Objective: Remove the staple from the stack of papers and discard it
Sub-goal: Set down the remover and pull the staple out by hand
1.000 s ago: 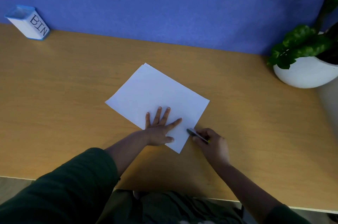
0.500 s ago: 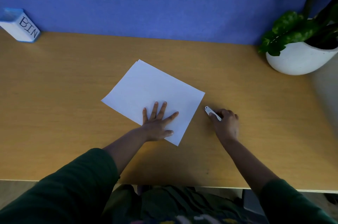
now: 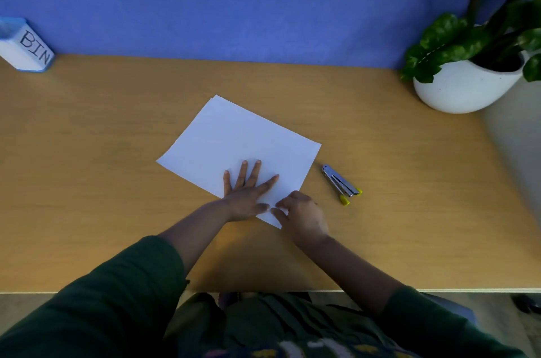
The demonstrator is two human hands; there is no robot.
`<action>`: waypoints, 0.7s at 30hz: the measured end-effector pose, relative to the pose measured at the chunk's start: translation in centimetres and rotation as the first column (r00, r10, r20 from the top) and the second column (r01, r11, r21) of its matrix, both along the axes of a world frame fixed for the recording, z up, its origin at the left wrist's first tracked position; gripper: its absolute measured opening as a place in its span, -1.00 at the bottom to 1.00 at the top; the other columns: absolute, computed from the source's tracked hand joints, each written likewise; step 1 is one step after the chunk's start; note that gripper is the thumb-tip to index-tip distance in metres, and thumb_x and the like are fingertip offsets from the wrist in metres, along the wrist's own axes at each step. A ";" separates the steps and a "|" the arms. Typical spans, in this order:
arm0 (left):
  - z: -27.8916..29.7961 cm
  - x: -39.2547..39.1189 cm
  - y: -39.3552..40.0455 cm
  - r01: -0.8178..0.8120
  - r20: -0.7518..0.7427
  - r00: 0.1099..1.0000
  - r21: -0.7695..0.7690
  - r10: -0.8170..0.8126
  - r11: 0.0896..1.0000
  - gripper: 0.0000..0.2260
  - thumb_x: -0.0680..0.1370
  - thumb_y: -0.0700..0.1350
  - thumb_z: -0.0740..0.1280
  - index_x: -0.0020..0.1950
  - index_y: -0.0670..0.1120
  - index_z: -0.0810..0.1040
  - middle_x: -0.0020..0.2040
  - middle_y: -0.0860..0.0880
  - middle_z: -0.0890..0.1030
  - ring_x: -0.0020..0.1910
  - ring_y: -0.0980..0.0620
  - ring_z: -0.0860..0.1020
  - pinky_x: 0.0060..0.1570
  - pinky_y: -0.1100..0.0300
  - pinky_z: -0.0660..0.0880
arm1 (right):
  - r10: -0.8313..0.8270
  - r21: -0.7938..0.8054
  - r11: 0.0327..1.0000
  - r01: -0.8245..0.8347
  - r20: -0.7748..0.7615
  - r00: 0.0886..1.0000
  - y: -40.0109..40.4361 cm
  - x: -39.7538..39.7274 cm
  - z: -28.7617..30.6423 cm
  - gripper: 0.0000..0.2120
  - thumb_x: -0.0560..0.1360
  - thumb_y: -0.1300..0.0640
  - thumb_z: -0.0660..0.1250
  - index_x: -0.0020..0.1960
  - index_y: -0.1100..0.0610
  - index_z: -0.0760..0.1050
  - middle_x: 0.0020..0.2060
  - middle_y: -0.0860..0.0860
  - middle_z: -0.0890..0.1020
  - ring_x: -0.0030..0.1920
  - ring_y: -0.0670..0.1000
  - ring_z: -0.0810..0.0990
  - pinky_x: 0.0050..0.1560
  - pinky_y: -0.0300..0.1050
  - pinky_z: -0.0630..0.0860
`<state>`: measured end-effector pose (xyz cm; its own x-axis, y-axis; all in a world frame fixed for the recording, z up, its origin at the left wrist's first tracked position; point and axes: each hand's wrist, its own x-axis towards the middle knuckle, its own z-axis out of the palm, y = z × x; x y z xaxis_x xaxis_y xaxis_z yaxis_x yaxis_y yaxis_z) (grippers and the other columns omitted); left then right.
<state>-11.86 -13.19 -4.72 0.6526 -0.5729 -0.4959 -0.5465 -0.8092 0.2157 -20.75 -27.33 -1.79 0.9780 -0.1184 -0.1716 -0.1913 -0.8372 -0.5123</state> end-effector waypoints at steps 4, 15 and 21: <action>0.1 0.0 -0.2 -0.015 -0.008 1.000 -0.011 0.015 1.000 -0.35 0.57 0.22 0.09 0.50 0.21 -0.27 0.50 -0.02 -0.44 0.44 -0.12 -0.49 0.35 -0.25 -0.40 | 0.021 -0.123 0.992 -0.030 -0.076 0.997 1.1 0.9 0.5 -0.76 0.53 -0.01 0.25 0.06 0.09 0.59 0.01 0.03 0.60 -0.03 0.06 0.59 -0.15 -0.12 0.50; -0.3 0.2 0.1 0.022 0.035 0.999 -0.018 -0.022 1.000 -0.35 0.58 0.18 0.11 0.51 0.18 -0.25 0.51 -0.06 -0.41 0.45 -0.16 -0.46 0.35 -0.28 -0.37 | -0.031 -0.229 0.973 -0.037 -0.284 0.958 2.1 2.4 1.4 -0.77 0.56 0.06 0.20 0.13 0.15 0.48 0.02 0.09 0.61 0.00 0.07 0.60 -0.19 -0.14 0.44; -0.2 0.1 0.2 0.019 0.022 1.000 -0.037 -0.019 0.999 -0.34 0.57 0.19 0.11 0.51 0.18 -0.25 0.50 -0.05 -0.43 0.44 -0.15 -0.47 0.36 -0.27 -0.36 | 0.112 -0.283 0.941 -0.186 -0.256 0.960 1.9 2.3 1.3 -0.80 0.57 0.10 0.21 0.13 0.17 0.47 0.01 0.09 0.59 -0.04 0.07 0.61 -0.15 -0.09 0.52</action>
